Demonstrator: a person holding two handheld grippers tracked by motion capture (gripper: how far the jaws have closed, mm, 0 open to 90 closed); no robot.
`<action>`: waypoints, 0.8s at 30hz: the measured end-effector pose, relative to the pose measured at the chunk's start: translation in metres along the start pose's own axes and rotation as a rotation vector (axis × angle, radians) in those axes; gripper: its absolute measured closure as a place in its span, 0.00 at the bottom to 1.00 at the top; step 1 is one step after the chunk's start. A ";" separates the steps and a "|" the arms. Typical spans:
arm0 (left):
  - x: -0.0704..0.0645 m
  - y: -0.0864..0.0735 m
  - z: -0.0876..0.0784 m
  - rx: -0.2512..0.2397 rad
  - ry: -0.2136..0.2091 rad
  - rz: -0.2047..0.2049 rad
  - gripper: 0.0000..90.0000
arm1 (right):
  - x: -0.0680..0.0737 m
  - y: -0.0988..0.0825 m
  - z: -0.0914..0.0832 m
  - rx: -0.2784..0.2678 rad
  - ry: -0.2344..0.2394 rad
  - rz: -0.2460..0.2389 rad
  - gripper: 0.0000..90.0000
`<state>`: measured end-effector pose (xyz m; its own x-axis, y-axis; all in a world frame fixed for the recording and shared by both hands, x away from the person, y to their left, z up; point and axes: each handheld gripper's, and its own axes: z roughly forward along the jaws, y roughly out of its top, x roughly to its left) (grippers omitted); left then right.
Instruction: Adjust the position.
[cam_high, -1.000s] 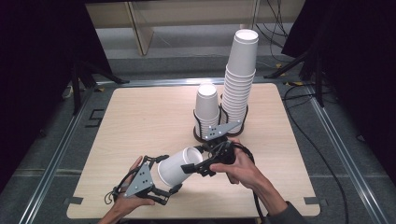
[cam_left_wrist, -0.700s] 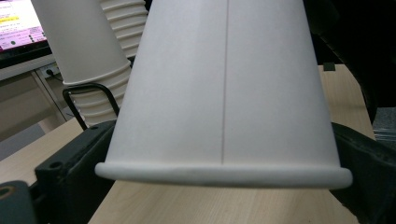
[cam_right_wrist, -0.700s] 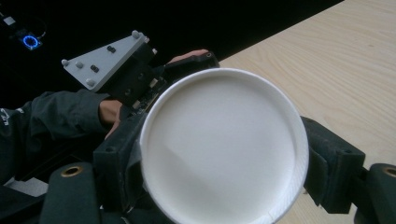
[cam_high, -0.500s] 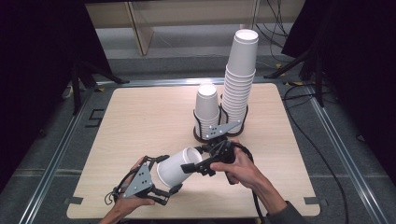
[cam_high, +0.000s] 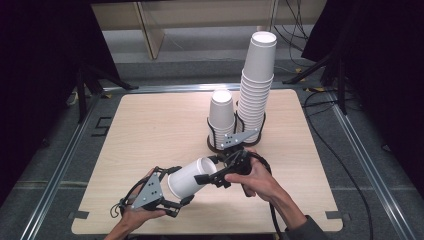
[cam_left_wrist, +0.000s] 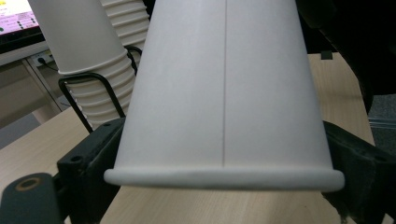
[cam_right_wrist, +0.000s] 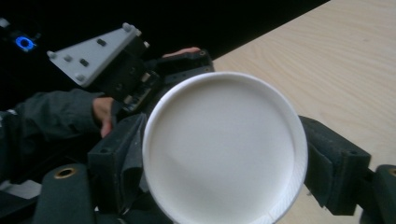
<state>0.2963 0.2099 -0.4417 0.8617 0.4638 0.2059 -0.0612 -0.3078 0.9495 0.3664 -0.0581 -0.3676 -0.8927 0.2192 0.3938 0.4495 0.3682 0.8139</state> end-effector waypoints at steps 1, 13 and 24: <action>0.000 0.000 0.000 0.007 -0.008 0.006 0.12 | 0.000 0.001 0.000 0.002 -0.011 -0.035 0.22; -0.004 0.001 0.006 0.179 -0.070 0.054 0.14 | 0.020 0.009 -0.011 0.127 -0.146 -0.240 0.20; -0.013 0.005 0.010 0.342 -0.131 0.134 0.15 | 0.035 -0.001 0.015 0.379 -0.222 -0.428 0.21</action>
<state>0.2903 0.1939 -0.4420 0.9158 0.2974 0.2700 -0.0254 -0.6279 0.7779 0.3351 -0.0377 -0.3611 -0.9866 0.1490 -0.0661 0.0696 0.7518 0.6557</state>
